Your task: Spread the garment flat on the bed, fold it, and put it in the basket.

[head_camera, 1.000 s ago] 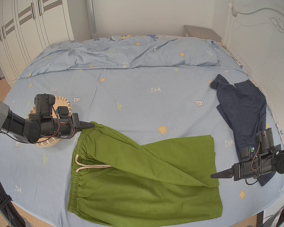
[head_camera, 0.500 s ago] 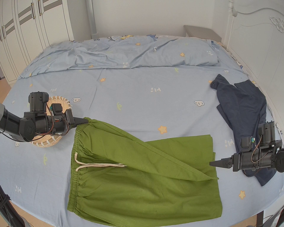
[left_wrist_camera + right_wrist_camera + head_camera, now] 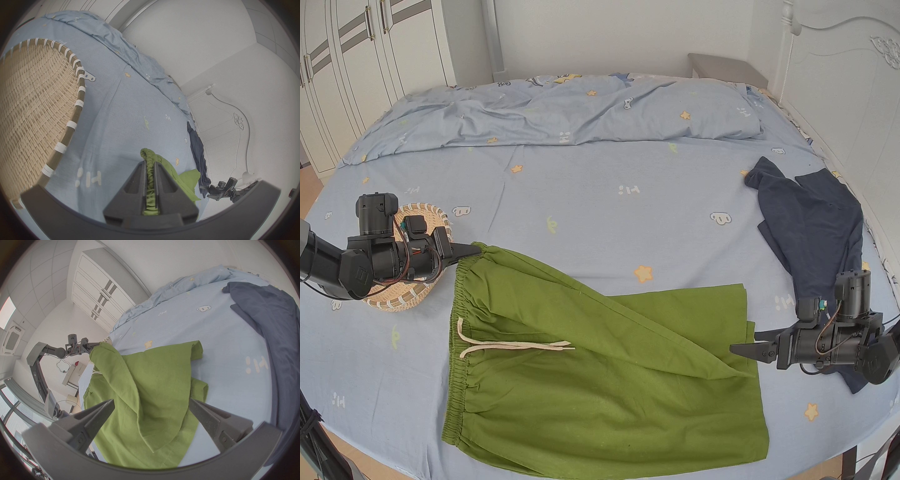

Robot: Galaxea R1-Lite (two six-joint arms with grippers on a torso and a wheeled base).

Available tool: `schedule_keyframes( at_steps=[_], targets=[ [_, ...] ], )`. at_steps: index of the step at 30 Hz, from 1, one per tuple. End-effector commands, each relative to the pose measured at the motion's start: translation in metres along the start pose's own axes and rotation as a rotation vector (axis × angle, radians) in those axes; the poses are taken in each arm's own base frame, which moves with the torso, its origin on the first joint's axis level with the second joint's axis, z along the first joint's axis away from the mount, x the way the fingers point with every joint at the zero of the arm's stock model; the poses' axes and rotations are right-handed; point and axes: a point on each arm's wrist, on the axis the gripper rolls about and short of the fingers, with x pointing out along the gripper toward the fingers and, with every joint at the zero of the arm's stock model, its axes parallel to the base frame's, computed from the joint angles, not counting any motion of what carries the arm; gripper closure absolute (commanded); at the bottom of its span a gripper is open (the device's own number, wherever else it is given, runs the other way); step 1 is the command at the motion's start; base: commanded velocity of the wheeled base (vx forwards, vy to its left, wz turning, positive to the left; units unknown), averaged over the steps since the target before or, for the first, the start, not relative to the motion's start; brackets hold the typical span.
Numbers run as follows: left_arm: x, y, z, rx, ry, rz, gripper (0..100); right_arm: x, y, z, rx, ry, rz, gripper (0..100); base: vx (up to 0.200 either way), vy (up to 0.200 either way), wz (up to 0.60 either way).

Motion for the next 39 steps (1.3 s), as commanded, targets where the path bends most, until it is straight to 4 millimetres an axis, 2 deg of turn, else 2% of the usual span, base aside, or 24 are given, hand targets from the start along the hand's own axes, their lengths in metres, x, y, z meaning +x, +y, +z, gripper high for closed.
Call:
schedule_keyframes(
  at_steps=[1,3,15,24,39],
  targets=[
    [0.001,0.002,0.0,-0.012,-0.002,0.002,100,0.006,-0.002,-0.022,0.028,0.062,0.009,0,0.0,0.0,0.0],
    [0.001,0.002,0.0,-0.013,-0.002,0.002,100,0.005,0.005,-0.03,0.003,0.055,0.029,0,0.0,0.0,0.0],
    [0.001,0.002,0.0,-0.016,-0.002,0.002,100,-0.002,0.024,-0.04,-0.073,0.031,0.078,0,0.0,0.0,0.0],
    [0.003,0.004,0.0,-0.019,0.002,0.004,100,-0.001,0.018,-0.046,-0.077,0.024,0.062,0,0.0,0.0,0.0],
    [0.002,0.004,0.003,-0.039,-0.007,0.004,100,0.023,0.003,-0.055,-0.083,0.022,0.061,0,0.0,0.0,0.0]
  ],
)
